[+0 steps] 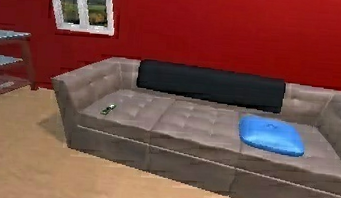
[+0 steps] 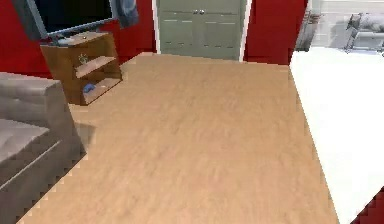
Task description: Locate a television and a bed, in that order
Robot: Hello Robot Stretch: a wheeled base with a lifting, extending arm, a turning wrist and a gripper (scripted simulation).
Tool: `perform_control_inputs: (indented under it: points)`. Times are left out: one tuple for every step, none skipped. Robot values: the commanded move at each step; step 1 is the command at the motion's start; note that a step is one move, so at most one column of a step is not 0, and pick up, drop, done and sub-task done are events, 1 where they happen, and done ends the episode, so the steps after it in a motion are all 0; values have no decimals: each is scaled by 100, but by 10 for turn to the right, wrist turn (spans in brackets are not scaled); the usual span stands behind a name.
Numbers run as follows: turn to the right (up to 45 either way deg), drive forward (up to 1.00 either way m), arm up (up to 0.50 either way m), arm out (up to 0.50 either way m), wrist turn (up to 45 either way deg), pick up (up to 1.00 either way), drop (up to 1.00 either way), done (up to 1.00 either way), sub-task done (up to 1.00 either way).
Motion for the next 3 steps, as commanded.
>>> perform_control_inputs:
  points:
    - [0, 45, 0, 0, 0, 0, 0, 0, 0]
    - [-270, 0, 0, 0, 0, 0, 0, 0, 0]
    - [0, 45, 0, 0, 0, 0, 0, 0, 0]
